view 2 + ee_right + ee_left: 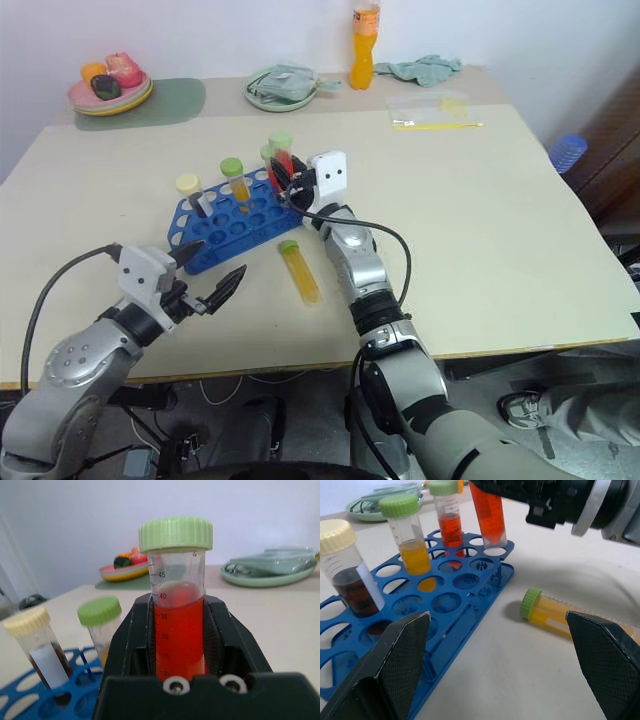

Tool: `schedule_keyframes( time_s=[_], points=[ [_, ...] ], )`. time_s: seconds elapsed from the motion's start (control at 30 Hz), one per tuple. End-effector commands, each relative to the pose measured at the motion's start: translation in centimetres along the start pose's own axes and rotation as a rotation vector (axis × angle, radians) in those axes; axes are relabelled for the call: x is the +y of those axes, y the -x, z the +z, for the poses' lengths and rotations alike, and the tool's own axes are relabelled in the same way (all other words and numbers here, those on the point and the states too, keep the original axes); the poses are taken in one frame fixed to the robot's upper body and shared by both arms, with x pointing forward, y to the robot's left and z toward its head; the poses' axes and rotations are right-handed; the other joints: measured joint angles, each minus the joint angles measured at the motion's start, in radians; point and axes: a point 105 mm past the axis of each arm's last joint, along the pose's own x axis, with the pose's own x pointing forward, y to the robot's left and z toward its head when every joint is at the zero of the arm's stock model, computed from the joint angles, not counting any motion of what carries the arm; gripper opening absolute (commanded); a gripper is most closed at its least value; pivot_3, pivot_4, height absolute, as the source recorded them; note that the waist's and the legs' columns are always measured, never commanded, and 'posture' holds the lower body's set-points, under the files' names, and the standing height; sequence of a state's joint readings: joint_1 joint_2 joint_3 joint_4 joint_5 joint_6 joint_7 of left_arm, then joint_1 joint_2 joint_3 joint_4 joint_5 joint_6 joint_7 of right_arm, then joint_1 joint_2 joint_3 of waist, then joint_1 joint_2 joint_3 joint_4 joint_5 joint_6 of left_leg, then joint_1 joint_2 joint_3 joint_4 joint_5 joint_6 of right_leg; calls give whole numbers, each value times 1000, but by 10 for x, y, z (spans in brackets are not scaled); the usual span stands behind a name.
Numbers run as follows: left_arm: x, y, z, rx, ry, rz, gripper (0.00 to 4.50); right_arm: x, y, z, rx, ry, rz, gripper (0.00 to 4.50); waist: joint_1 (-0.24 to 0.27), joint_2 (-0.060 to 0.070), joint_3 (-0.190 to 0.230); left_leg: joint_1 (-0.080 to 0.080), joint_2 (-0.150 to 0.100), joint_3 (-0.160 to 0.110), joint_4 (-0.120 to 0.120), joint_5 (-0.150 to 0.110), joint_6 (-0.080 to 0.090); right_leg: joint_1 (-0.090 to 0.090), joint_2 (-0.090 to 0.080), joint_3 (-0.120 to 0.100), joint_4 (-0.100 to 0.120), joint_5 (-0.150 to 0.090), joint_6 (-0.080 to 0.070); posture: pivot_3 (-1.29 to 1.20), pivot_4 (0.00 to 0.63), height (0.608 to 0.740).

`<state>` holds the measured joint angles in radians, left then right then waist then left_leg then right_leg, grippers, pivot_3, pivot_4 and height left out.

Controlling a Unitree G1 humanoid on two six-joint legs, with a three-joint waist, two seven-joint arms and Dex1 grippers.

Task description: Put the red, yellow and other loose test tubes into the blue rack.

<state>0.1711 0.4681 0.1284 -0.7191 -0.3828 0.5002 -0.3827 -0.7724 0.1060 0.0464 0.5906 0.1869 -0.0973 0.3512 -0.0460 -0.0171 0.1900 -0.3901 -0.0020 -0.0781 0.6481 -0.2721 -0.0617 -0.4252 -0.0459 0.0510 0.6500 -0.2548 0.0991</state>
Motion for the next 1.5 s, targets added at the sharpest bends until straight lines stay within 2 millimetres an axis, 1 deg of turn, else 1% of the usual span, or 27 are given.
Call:
schedule_keyframes(
  time_s=[0.03,0.23,0.43,0.67,0.73,0.77,0.9,0.93,1.03,1.3,1.37,1.43,1.5],
  points=[
    [-3,1,11,-40,-19,-9,4500,6,-9,17,-69,7,13,797,0,0,0,0,0,0,0,0,0,0,0,0,0,0,0,0,150,740],
    [-6,-2,11,-45,-14,-21,4500,-2,-8,8,-59,40,-38,797,0,0,0,0,0,0,0,0,0,0,0,0,0,0,0,0,150,740],
    [-9,-3,11,-49,-9,-31,4500,-7,-8,4,-71,73,-76,797,0,0,0,0,0,0,0,0,0,0,0,0,0,0,0,0,150,740],
    [-9,-3,9,-46,-9,-30,4500,3,-4,-2,-80,110,-11,797,0,0,0,0,0,0,0,0,0,0,0,0,0,0,0,0,150,740],
    [-9,-3,8,-46,-8,-28,4500,4,-3,-2,-87,109,-1,1799,0,0,0,0,0,0,0,0,0,0,0,0,0,0,0,0,150,740],
    [-10,-3,8,-46,-7,-28,4500,5,-2,-2,-93,108,3,2175,0,0,0,0,0,0,0,0,0,0,0,0,0,0,0,0,150,740],
    [-10,-1,5,-41,-5,-27,4500,9,-1,2,-120,107,17,4275,0,0,0,0,0,0,0,0,0,0,0,0,0,0,0,0,150,740],
    [-11,-1,4,-40,-4,-28,4500,9,-1,3,-125,114,19,4458,0,0,0,0,0,0,0,0,0,0,0,0,0,0,0,0,150,740],
    [-11,0,2,-37,-3,-29,4500,10,0,7,-138,130,30,4458,0,0,0,0,0,0,0,0,0,0,0,0,0,0,0,0,150,740],
    [-14,1,-11,-33,12,-34,4500,3,8,12,-125,150,40,4458,2,0,0,0,0,0,0,0,0,0,0,0,0,0,0,0,150,740],
    [-15,1,-12,-36,14,-33,4500,4,13,15,-118,179,75,4458,1,0,0,0,0,0,0,0,0,0,0,0,0,0,0,0,150,740],
    [-13,2,-13,-38,20,-29,4500,4,25,22,-117,231,133,4458,2,1,0,0,0,0,0,0,0,0,0,0,0,0,0,0,150,740],
    [-13,6,-16,-29,30,-36,4500,-3,40,37,-113,251,169,4458,4,1,0,0,0,0,0,0,0,0,0,0,0,0,0,0,150,740]
  ],
)
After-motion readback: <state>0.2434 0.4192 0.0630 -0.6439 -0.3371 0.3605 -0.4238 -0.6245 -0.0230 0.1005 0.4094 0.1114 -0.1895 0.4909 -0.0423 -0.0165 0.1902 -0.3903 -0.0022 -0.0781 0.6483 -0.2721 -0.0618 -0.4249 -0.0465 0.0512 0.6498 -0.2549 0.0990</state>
